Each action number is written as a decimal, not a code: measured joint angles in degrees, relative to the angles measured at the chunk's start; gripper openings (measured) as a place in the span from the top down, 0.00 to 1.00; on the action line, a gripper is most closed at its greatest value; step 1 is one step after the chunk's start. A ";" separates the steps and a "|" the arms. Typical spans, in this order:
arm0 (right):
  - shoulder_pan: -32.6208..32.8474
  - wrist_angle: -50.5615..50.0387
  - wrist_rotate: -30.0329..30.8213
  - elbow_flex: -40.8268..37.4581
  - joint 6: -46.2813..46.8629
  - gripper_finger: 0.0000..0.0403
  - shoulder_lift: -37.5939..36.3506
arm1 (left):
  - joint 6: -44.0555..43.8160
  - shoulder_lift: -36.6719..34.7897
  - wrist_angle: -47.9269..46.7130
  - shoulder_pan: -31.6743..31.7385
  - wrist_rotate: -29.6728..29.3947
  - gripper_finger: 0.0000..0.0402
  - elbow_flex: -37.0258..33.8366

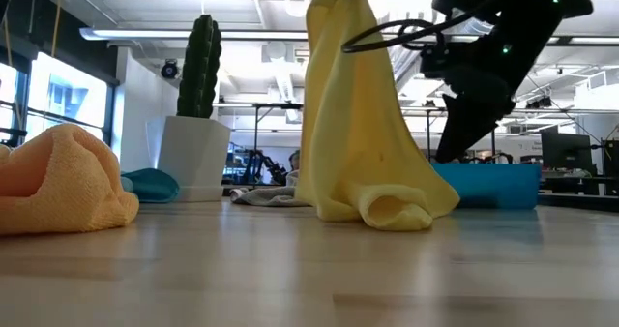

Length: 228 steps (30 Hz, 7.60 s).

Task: Fold microfiber towels
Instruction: Fold the yellow microfiber cloth

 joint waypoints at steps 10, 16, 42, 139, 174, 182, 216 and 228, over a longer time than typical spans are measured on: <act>-5.80 12.84 -9.19 -5.92 -11.73 0.48 -0.02 | -0.01 0.00 0.00 -0.44 0.21 1.00 0.00; -5.68 12.08 -12.61 -6.39 -12.69 0.48 -1.10 | -0.04 0.00 -0.76 -0.63 1.44 1.00 0.00; -10.96 19.35 -14.53 -6.34 -24.70 0.48 -2.09 | -0.04 0.00 -2.93 -0.92 9.01 1.00 -0.02; 3.60 -57.63 -6.46 34.75 -19.76 1.00 -10.99 | 0.98 -3.23 -26.38 1.41 4.39 1.00 9.77; 17.08 -10.75 -32.48 2.45 6.05 1.00 -10.97 | -12.60 7.03 -17.27 -6.65 32.10 1.00 -2.58; 20.16 -2.93 -35.94 -0.75 4.68 1.00 -10.97 | -11.42 11.31 -11.08 -10.54 40.13 1.00 -2.54; 2.74 -13.57 -19.07 -0.74 -37.71 1.00 -10.92 | -16.30 13.24 -16.48 -2.05 22.96 1.00 -2.51; -1.29 -13.39 -19.46 -0.74 -45.67 1.00 -2.04 | -21.83 16.17 -19.57 -1.34 16.00 1.00 -2.54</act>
